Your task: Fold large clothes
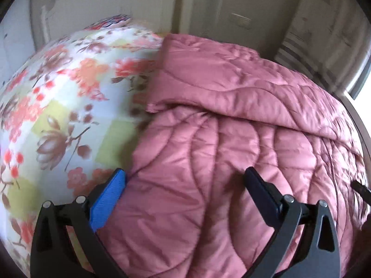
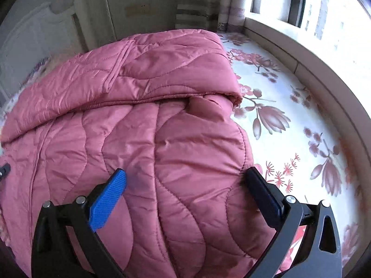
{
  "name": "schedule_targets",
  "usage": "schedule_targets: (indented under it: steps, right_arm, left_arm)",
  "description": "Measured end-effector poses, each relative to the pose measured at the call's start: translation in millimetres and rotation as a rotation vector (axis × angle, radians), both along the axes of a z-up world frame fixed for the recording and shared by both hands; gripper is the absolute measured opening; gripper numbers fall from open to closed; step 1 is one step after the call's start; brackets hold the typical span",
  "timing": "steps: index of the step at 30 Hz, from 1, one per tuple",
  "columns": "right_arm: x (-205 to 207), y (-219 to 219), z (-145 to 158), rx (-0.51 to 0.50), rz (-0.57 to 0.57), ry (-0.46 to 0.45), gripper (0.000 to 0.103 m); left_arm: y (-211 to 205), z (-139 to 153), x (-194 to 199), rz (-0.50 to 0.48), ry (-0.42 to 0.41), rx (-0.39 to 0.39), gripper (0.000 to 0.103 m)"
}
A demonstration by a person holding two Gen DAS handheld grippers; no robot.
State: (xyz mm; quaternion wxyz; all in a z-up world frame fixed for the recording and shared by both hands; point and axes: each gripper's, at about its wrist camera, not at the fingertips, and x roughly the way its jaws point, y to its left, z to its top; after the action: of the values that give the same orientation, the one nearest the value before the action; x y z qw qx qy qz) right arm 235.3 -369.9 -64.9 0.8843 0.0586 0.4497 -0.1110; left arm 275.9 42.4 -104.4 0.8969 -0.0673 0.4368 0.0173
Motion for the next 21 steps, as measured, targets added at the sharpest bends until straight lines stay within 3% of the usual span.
schedule_targets:
  steps: [2, 5, 7, 9, 11, 12, 13, 17, 21]
  right_arm:
    - [-9.9, 15.9, 9.6, -0.006, 0.059, -0.048, 0.098]
    - [-26.9, 52.9, 21.3, -0.02, 0.234, -0.117, 0.098]
    - [-31.3, 78.3, 14.5, -0.07, 0.354, -0.093, 0.098]
    - [-30.6, 97.7, -7.4, -0.138, 0.423, -0.011, 0.098]
    - [-29.8, 90.4, -5.3, -0.096, 0.404, -0.021, 0.098]
    - [-27.5, 83.3, -5.1, -0.056, 0.395, -0.011, 0.099]
    - [-27.2, 80.1, -4.8, -0.041, 0.393, -0.01, 0.099]
    - [-29.3, 68.9, -0.4, -0.047, 0.362, -0.025, 0.098]
    - [-39.7, 41.4, 6.3, -0.1, 0.208, -0.027, 0.098]
  left_arm:
    - [-9.1, 5.4, -4.4, -0.006, -0.022, 0.046, 0.1]
    - [-32.3, 27.0, -34.6, -0.08, -0.142, 0.094, 0.1]
    - [-48.9, 36.2, -52.1, -0.159, -0.198, 0.078, 0.101]
    - [-72.5, 36.8, -64.3, -0.248, -0.216, 0.096, 0.101]
    - [-98.3, 20.4, -61.1, -0.32, -0.153, 0.193, 0.101]
    - [-107.1, 7.3, -54.6, -0.344, -0.08, 0.232, 0.101]
    - [-109.5, -1.2, -48.7, -0.358, -0.026, 0.237, 0.101]
    - [-95.2, 0.2, -42.4, -0.325, -0.012, 0.118, 0.101]
    - [-81.7, 9.0, -56.9, -0.211, -0.06, 0.171, 0.101]
